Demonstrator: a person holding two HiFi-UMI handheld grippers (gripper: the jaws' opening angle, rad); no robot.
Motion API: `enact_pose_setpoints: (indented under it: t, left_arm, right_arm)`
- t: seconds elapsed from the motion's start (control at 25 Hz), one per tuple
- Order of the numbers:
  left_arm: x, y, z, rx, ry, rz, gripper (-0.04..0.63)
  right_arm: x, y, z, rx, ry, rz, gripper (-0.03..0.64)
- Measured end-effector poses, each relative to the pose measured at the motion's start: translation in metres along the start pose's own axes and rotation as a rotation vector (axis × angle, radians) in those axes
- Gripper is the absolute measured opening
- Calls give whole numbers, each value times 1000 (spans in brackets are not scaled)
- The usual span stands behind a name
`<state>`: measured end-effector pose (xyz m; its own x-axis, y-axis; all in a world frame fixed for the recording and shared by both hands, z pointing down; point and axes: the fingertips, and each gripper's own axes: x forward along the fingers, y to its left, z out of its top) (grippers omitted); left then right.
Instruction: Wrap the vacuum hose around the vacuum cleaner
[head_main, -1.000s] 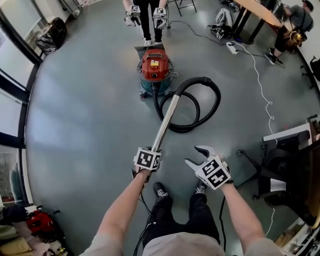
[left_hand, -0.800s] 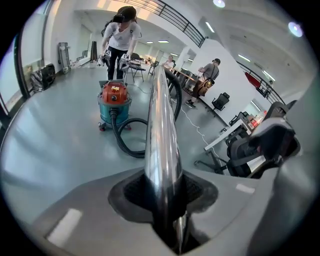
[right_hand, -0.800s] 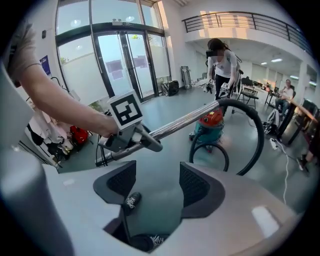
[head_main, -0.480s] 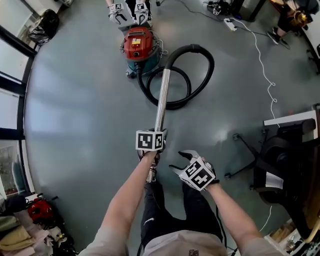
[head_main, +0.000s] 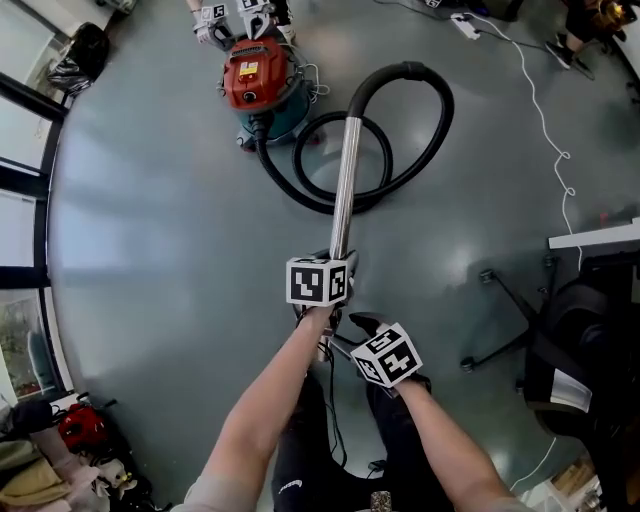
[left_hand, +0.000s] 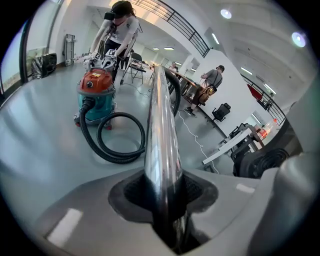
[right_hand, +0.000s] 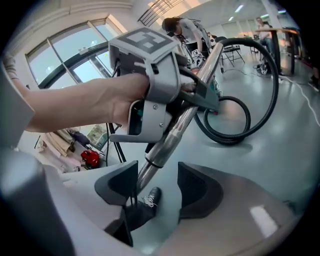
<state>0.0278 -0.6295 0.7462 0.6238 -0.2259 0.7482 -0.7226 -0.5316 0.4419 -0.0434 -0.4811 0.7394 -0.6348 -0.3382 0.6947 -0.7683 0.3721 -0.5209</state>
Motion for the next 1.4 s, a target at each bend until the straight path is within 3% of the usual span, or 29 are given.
enact_pose_setpoints:
  t: [0.2, 0.4, 0.76, 0.88, 1.16, 1.4]
  left_arm:
    - [38, -6, -2, -63, -40, -16, 132]
    - [64, -13, -4, -93, -60, -12, 132]
    - [100, -29, -1, -149, -105, 33, 132]
    - [116, -35, -9, -202, -127, 20, 132]
    - [160, -32, -36, -391, -123, -26, 138]
    - [195, -13, -53, -327, -51, -42, 196]
  right_arm:
    - [24, -40, -20, 130, -38, 2, 279]
    - [38, -65, -32, 159, -56, 52, 288]
    - [41, -103, -51, 212, -94, 86, 205]
    - [31, -119, -64, 209, -94, 101, 193]
    - [15, -164, -101, 148, 28, 100, 192]
    - [25, -197, -109, 108, 89, 109, 190]
